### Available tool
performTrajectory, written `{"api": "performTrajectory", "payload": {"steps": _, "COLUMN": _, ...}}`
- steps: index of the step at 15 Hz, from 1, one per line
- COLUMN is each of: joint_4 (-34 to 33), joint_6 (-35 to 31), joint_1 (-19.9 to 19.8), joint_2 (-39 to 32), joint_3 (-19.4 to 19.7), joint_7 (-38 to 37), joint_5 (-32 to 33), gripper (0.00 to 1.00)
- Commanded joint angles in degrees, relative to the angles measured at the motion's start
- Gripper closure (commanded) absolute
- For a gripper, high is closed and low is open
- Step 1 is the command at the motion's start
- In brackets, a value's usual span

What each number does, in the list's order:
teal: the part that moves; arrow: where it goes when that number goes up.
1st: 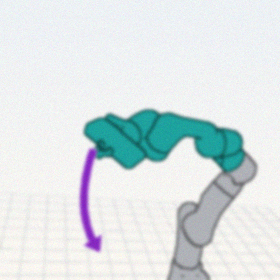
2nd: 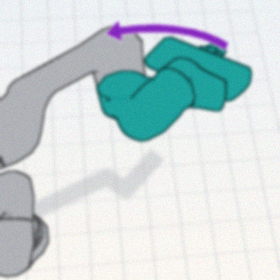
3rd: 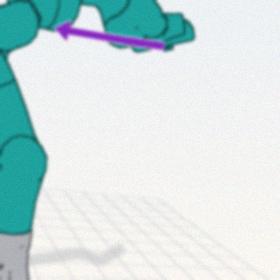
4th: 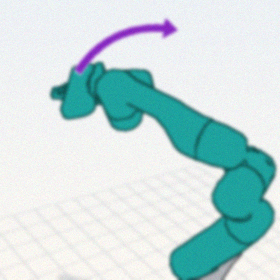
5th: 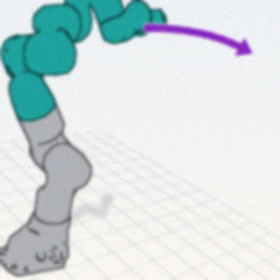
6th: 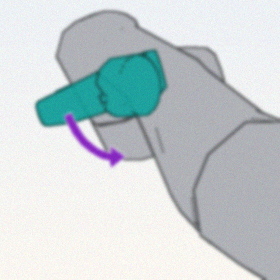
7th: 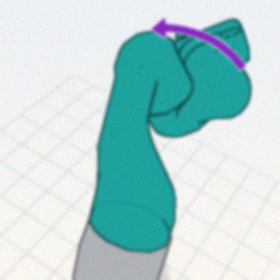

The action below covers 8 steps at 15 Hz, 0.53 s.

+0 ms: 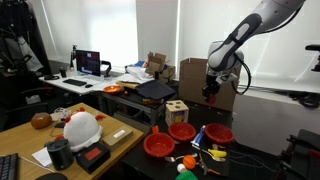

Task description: Place the orange block in the middle orange bowl

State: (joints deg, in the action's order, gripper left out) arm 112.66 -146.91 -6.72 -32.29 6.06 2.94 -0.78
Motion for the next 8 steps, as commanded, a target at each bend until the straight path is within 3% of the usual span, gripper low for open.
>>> {"api": "performTrajectory", "payload": {"steps": 1, "joint_4": -4.33, "joint_6": 3.22, "joint_1": -0.25, "joint_2": -3.95, "joint_3": -3.80, "joint_7": 3.08, "joint_5": -0.25, "gripper": 0.74}}
{"api": "performTrajectory", "payload": {"steps": 4, "joint_4": -3.40, "joint_6": 2.69, "joint_1": 1.81, "joint_2": -4.89, "joint_3": -6.55, "joint_7": 3.50, "joint_5": 0.25, "gripper": 0.74}}
{"api": "performTrajectory", "payload": {"steps": 8, "joint_4": -7.70, "joint_6": 4.35, "joint_1": 2.56, "joint_2": -8.47, "joint_3": -9.17, "joint_7": 3.72, "joint_5": -1.37, "gripper": 0.74}}
